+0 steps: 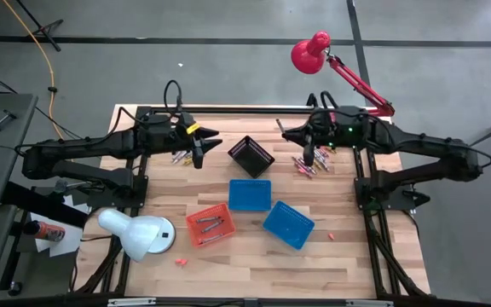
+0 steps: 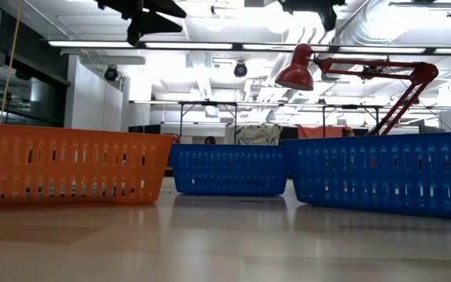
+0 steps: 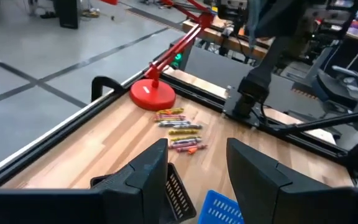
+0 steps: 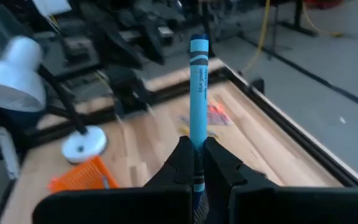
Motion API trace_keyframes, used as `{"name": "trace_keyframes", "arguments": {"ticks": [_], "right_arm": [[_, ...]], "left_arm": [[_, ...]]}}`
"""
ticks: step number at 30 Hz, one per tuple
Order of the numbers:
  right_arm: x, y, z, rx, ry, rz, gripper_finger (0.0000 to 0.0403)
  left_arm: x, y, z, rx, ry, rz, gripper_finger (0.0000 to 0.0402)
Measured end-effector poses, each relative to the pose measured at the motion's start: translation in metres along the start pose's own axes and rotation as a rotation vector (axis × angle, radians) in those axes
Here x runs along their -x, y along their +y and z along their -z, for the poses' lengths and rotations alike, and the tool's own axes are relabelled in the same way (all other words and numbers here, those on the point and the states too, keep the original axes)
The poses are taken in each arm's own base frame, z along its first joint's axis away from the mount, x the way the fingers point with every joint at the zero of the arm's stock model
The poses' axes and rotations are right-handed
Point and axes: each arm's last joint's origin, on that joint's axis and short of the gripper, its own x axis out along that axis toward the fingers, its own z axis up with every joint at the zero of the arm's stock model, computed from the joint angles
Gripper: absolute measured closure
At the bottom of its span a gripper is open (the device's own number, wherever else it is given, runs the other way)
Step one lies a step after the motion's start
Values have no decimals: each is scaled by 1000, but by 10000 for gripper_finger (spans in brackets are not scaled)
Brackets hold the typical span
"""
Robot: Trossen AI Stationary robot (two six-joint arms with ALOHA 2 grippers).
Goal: Sort crayons
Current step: Put the blue/green crayon into the orange bin
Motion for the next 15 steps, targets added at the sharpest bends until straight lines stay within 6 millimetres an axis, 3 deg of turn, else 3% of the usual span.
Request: {"name": "trace_keyframes", "arguments": {"ticks": [10, 15], "right_arm": [[-2, 2, 0, -1, -1, -9, 402], [-26, 12, 14, 18, 96, -85, 402]], "left_arm": [[0, -1, -4, -44, -47, 2, 248], [0, 0, -4, -44, -52, -32, 248]]}}
